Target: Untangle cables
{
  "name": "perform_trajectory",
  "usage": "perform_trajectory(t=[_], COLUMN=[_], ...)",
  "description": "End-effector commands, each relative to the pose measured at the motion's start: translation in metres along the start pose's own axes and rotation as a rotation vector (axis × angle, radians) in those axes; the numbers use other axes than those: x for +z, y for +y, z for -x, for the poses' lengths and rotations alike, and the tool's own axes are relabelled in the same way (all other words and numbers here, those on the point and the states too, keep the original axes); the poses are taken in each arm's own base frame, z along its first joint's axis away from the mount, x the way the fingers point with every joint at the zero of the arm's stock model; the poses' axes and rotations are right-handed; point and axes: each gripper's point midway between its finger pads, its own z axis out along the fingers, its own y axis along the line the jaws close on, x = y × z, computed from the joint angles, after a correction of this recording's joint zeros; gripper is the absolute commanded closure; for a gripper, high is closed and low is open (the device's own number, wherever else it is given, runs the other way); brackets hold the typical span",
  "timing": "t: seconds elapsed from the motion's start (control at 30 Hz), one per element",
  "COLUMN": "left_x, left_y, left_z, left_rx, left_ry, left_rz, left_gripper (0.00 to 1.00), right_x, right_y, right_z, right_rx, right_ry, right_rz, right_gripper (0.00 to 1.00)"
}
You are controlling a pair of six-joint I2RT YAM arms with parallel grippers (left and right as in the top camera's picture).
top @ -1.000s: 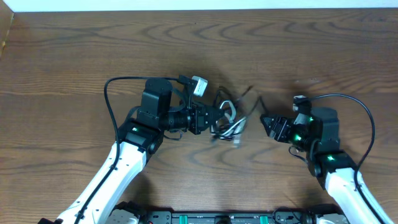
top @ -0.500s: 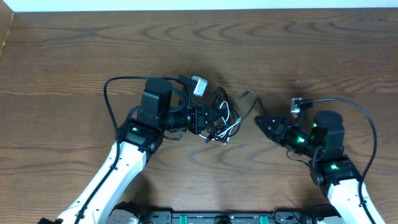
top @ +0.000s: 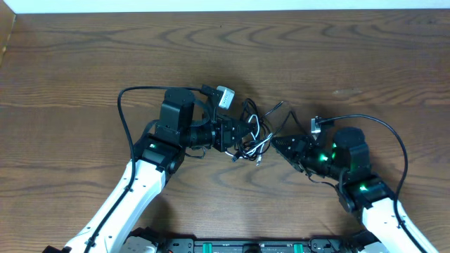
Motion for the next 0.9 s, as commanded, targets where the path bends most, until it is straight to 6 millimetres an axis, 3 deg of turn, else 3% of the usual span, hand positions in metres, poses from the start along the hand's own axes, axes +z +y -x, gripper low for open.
perform_trajectory(t=[0.0, 0.23, 0.73, 0.87], left_x=[-0.001, -0.001, -0.001, -0.001], left_y=[-0.003, -0.003, -0.003, -0.003], left_z=[0.006, 0.006, 0.006, 0.006], left_rx=[0.032, 0.032, 0.032, 0.032], left_ry=[-0.011, -0.011, -0.011, -0.011], left_rz=[-0.006, -0.006, -0.006, -0.006], left_gripper=[0.93, 0.92, 0.92, 0.92], right_x=[0.008, 0.018, 0.028, 0.029], right_y=[-0.005, 0.007, 0.002, -0.001], right_z=[0.006, 0.015, 0.006, 0.01], right_rx=[0.051, 0.055, 0.134, 0.135], right_ry=[-0.038, -0.052, -0.022, -0.046], right_rz=[-0.015, 0.045, 0.026, 0.014], right_gripper=[0.64, 0.67, 0.72, 0.82])
